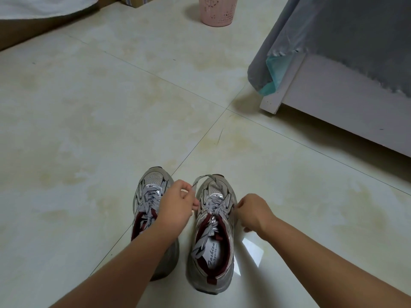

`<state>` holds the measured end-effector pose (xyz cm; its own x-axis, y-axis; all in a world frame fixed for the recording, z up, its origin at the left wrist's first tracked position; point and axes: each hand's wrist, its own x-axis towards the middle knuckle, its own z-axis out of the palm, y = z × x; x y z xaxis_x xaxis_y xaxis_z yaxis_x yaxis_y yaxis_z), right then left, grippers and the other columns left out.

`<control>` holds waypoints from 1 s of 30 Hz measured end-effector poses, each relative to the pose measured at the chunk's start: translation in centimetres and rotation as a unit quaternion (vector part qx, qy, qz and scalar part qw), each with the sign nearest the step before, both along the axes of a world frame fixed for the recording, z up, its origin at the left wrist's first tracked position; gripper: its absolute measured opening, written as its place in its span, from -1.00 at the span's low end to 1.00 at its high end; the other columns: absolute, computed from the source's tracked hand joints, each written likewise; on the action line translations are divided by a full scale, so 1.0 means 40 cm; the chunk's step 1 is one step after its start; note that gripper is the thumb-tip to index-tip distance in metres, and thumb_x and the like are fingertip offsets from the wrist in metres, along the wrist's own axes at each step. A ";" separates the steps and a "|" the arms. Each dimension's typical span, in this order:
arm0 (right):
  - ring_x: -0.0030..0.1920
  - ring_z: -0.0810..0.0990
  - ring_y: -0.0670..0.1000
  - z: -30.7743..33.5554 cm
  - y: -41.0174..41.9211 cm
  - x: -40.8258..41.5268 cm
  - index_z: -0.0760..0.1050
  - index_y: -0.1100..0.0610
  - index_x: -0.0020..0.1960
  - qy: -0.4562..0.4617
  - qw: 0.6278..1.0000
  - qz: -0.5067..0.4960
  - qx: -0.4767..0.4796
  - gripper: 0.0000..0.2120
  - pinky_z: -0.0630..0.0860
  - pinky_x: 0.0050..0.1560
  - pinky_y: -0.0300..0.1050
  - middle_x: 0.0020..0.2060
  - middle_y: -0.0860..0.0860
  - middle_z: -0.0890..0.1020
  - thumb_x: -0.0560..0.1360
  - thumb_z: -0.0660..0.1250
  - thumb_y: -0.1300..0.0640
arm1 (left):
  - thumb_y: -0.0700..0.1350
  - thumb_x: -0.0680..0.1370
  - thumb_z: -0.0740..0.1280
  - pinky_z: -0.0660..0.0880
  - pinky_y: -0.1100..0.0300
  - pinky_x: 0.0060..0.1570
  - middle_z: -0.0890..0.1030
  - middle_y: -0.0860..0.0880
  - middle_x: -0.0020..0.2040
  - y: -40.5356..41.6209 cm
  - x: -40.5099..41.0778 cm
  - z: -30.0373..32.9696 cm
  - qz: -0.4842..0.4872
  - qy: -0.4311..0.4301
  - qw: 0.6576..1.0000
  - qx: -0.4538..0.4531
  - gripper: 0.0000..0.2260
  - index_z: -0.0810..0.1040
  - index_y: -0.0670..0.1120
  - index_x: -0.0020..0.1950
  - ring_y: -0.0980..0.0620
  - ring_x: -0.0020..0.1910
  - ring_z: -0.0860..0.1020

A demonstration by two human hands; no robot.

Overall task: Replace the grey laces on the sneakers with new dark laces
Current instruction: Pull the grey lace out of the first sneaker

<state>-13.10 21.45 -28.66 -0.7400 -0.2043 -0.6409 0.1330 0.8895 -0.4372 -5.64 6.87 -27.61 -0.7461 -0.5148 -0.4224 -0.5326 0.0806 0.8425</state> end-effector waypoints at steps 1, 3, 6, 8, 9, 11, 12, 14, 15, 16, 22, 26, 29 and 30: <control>-0.24 0.56 0.14 -0.001 0.000 0.007 0.54 0.34 -0.19 -0.029 0.999 0.011 -0.017 -0.84 0.59 -0.08 0.07 -0.32 0.16 0.53 0.44 0.29 0.23 | -0.15 0.58 0.23 0.50 0.07 -0.19 0.57 -0.05 -0.26 0.001 0.000 -0.007 -0.014 -0.018 0.999 -0.034 -0.92 0.45 -0.15 -0.02 0.05 -0.32 0.51; -0.30 0.49 0.08 0.001 -0.005 0.021 0.54 0.26 -0.26 -0.036 0.997 0.023 -0.058 -0.85 0.57 -0.05 0.10 -0.37 0.13 0.52 0.44 0.34 0.20 | -0.07 0.54 0.29 0.47 0.14 -0.19 0.57 -0.02 -0.14 0.012 0.008 -0.021 -0.059 -0.075 0.991 -0.095 -0.84 0.43 -0.09 0.08 0.06 -0.24 0.53; -0.31 0.49 0.04 0.008 -0.005 0.028 0.51 0.16 -0.37 -0.009 0.995 0.012 -0.100 -0.80 0.58 -0.05 0.07 -0.42 0.04 0.52 0.42 0.39 0.20 | 0.04 0.47 0.37 0.52 0.08 0.00 0.57 -0.01 -0.05 0.037 0.018 -0.031 -0.100 -0.131 0.983 -0.085 -0.72 0.43 -0.06 0.07 0.01 -0.07 0.56; -0.28 0.54 0.02 0.014 -0.006 0.029 0.50 0.10 -0.40 -0.010 0.995 0.015 -0.102 -0.78 0.59 -0.03 0.03 -0.42 -0.01 0.53 0.40 0.43 0.18 | 0.04 0.43 0.42 0.51 0.09 0.04 0.58 -0.01 -0.07 0.045 0.022 -0.034 -0.100 -0.139 0.982 -0.076 -0.73 0.47 -0.07 0.00 0.02 -0.05 0.55; -0.29 0.54 0.02 0.017 -0.010 0.031 0.49 0.09 -0.41 -0.009 0.995 0.021 -0.099 -0.76 0.60 -0.04 0.02 -0.42 -0.02 0.53 0.40 0.43 0.18 | 0.03 0.41 0.44 0.52 0.09 0.04 0.58 -0.02 -0.08 0.044 0.022 -0.034 -0.093 -0.137 0.984 -0.068 -0.75 0.48 -0.07 -0.06 0.02 -0.06 0.56; -0.35 0.50 0.00 0.018 -0.020 0.039 0.49 0.10 -0.42 0.004 0.995 0.057 -0.077 -0.76 0.57 -0.11 -0.05 -0.43 0.01 0.54 0.41 0.40 0.19 | -0.01 0.39 0.47 0.54 0.06 0.03 0.59 -0.03 -0.12 0.040 0.021 -0.035 -0.087 -0.139 0.985 -0.053 -0.77 0.49 -0.06 -0.12 0.00 -0.08 0.57; -0.35 0.48 0.01 0.018 -0.025 0.042 0.50 0.15 -0.39 0.013 0.994 0.088 -0.058 -0.79 0.52 -0.17 -0.09 -0.40 0.06 0.56 0.43 0.37 0.20 | -0.02 0.38 0.48 0.54 0.06 0.03 0.59 -0.03 -0.12 0.038 0.022 -0.034 -0.090 -0.145 0.984 -0.053 -0.77 0.50 -0.07 -0.11 -0.01 -0.08 0.57; -0.28 0.45 0.04 0.022 -0.029 0.042 0.47 0.19 -0.34 0.021 0.989 0.145 -0.031 -0.80 0.38 -0.27 -0.17 -0.35 0.12 0.54 0.45 0.29 0.19 | -0.04 0.38 0.48 0.54 0.05 0.05 0.60 -0.03 -0.11 0.035 0.024 -0.037 -0.099 -0.152 0.982 -0.059 -0.76 0.53 -0.10 -0.05 -0.01 -0.07 0.58; -0.25 0.43 0.05 0.026 -0.027 0.036 0.41 0.17 -0.37 0.020 0.985 0.170 -0.027 -0.77 0.32 -0.32 -0.17 -0.37 0.10 0.49 0.46 0.27 0.19 | -0.06 0.38 0.48 0.54 0.06 0.06 0.61 -0.03 -0.10 0.034 0.026 -0.040 -0.101 -0.150 0.982 -0.057 -0.76 0.54 -0.11 -0.03 0.00 -0.07 0.58; -0.24 0.41 0.07 0.032 -0.025 0.031 0.34 0.14 -0.40 0.026 0.980 0.197 -0.020 -0.73 0.27 -0.37 -0.16 -0.38 0.07 0.44 0.47 0.26 0.18 | -0.08 0.38 0.48 0.54 0.06 0.07 0.62 -0.03 -0.10 0.032 0.028 -0.043 -0.102 -0.146 0.983 -0.051 -0.76 0.55 -0.11 -0.02 0.01 -0.08 0.59; -0.01 0.51 0.17 0.055 -0.031 0.019 0.37 0.15 -0.08 0.145 0.939 0.310 0.020 -0.95 0.25 -0.20 -0.11 0.02 0.18 0.52 0.53 0.15 0.19 | -0.14 0.40 0.47 0.53 0.13 0.07 0.63 -0.06 -0.11 0.028 0.035 -0.049 -0.091 -0.122 0.988 -0.011 -0.79 0.58 -0.14 0.00 0.01 -0.07 0.60; -0.21 0.55 0.09 0.040 -0.009 0.032 0.44 0.16 -0.24 -0.019 0.990 0.136 -0.042 -0.76 0.49 -0.18 0.00 -0.28 0.11 0.56 0.50 0.29 0.02 | -0.11 0.42 0.46 0.53 0.16 0.02 0.60 0.01 -0.18 0.032 0.038 -0.051 -0.084 -0.110 0.990 -0.033 -0.86 0.54 -0.08 -0.10 0.06 -0.14 0.58; -0.37 0.50 0.09 0.029 -0.010 0.048 0.35 0.13 -0.36 -0.078 0.990 0.026 -0.112 -0.71 0.50 -0.24 -0.02 -0.39 0.09 0.47 0.51 0.30 0.16 | -0.09 0.41 0.46 0.53 0.12 0.03 0.59 0.01 -0.21 0.033 0.034 -0.054 -0.085 -0.118 0.988 -0.053 -0.85 0.54 -0.08 -0.12 0.01 -0.12 0.59; -0.31 0.52 0.12 0.026 -0.012 0.041 0.34 0.13 -0.34 -0.048 0.992 0.042 -0.110 -0.73 0.49 -0.18 0.00 -0.34 0.11 0.49 0.52 0.27 0.20 | -0.10 0.41 0.46 0.53 0.13 0.02 0.59 0.00 -0.22 0.032 0.033 -0.054 -0.086 -0.118 0.988 -0.049 -0.86 0.55 -0.08 -0.11 0.00 -0.13 0.58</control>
